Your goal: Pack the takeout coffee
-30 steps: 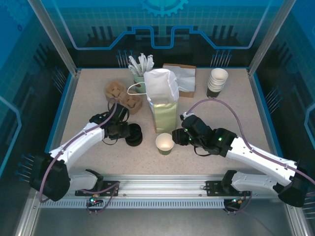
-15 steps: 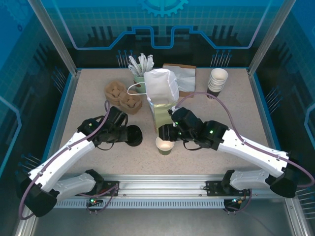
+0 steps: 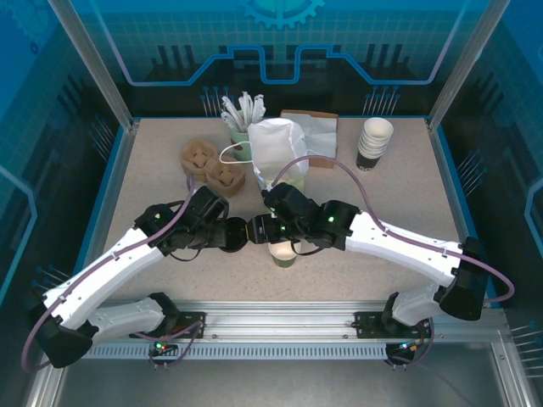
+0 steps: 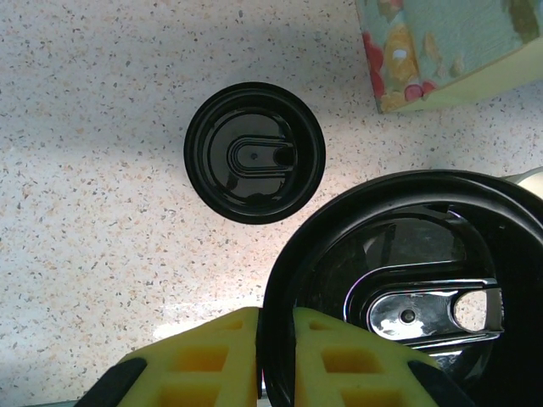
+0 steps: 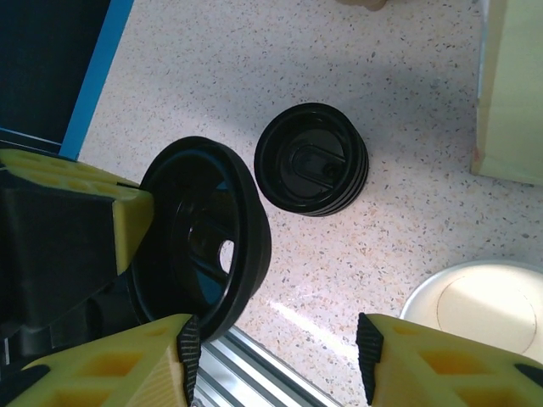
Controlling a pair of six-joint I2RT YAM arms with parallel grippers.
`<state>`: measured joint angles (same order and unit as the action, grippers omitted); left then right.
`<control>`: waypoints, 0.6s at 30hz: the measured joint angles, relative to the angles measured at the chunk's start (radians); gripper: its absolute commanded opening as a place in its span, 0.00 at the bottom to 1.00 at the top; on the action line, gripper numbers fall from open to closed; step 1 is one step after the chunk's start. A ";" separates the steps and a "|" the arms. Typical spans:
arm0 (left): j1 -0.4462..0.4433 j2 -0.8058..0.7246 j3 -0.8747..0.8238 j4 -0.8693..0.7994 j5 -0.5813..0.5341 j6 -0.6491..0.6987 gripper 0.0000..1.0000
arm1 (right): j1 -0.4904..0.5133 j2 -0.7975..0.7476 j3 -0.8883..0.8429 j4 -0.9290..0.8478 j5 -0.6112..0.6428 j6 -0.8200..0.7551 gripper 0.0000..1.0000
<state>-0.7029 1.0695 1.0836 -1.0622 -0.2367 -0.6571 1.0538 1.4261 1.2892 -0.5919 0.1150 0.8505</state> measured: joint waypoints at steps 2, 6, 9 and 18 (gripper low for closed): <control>-0.008 0.006 0.010 -0.002 0.000 0.000 0.16 | 0.000 0.013 0.008 -0.002 -0.001 0.003 0.53; -0.029 0.016 0.036 -0.003 0.000 -0.003 0.16 | 0.000 0.040 0.034 -0.003 -0.001 0.007 0.52; -0.043 0.025 0.053 -0.003 0.000 -0.012 0.16 | 0.000 0.054 0.048 -0.006 -0.001 0.007 0.51; -0.071 0.049 0.074 -0.003 -0.003 -0.025 0.16 | 0.000 0.069 0.054 -0.019 0.000 0.016 0.25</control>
<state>-0.7742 1.1183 1.1580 -1.0653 -0.2394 -0.6823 1.0534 1.4948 1.3430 -0.6113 0.1150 0.8661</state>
